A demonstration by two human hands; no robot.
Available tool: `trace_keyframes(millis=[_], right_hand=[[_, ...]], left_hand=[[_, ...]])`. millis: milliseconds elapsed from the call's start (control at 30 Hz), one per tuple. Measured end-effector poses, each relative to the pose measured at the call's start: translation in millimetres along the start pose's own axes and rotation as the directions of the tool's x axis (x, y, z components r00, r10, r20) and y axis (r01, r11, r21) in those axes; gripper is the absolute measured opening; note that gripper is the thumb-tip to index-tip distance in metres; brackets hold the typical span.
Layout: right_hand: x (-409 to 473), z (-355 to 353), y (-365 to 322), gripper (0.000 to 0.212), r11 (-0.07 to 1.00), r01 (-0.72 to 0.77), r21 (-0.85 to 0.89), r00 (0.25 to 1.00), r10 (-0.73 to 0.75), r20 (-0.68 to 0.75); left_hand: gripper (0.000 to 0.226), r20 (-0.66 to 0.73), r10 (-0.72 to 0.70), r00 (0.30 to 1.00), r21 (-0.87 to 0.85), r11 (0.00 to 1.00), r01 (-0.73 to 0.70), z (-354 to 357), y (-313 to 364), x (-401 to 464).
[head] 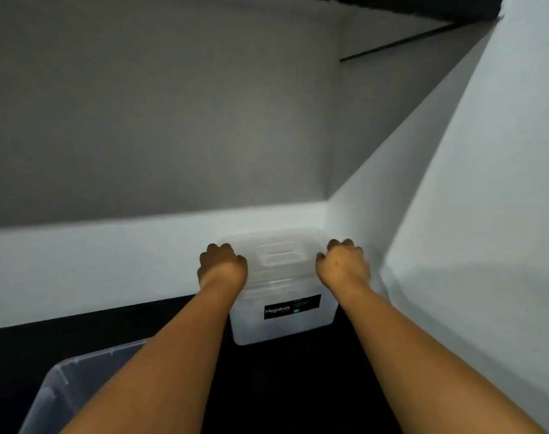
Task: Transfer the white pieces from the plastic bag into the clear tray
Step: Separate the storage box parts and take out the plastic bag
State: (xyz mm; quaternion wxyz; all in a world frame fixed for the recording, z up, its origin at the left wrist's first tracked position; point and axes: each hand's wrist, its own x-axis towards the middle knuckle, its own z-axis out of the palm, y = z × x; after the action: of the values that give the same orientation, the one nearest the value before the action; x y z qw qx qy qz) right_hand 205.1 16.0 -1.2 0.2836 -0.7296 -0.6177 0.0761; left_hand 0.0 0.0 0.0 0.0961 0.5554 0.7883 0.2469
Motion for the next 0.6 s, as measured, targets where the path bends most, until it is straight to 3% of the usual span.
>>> trace_keyframes(millis=[100,200,333,433,600], right_hand=[[24.1,22.1,24.4,0.055,0.861,-0.431,0.27,0.898,0.438,0.036],[30.7,37.5,34.4,0.072,0.65,-0.588,0.48,0.789,0.592,0.165],[34.6,54.1,37.4,0.075,0.461,-0.587,0.666,0.751,0.616,0.236],[31.5,65.1,36.0,0.063,0.378,-0.5,0.779,0.791,0.567,0.232],[18.4,63.4,41.6,0.057,0.26,-0.441,0.859,0.797,0.553,0.242]], left_hand=[[0.04,-0.023,-0.2,0.979,-0.013,0.98,0.2,12.9,-2.8,9.2],[0.049,0.023,-0.34,0.94,-0.148,0.929,0.34,22.2,-6.0,16.3],[0.046,0.092,-0.323,0.942,-0.2,0.921,0.335,27.4,-13.0,21.0],[0.04,0.074,-0.261,0.962,-0.171,0.948,0.27,26.2,-20.3,18.2],[0.061,0.072,-0.218,0.973,-0.193,0.954,0.228,18.7,-32.3,8.4]])
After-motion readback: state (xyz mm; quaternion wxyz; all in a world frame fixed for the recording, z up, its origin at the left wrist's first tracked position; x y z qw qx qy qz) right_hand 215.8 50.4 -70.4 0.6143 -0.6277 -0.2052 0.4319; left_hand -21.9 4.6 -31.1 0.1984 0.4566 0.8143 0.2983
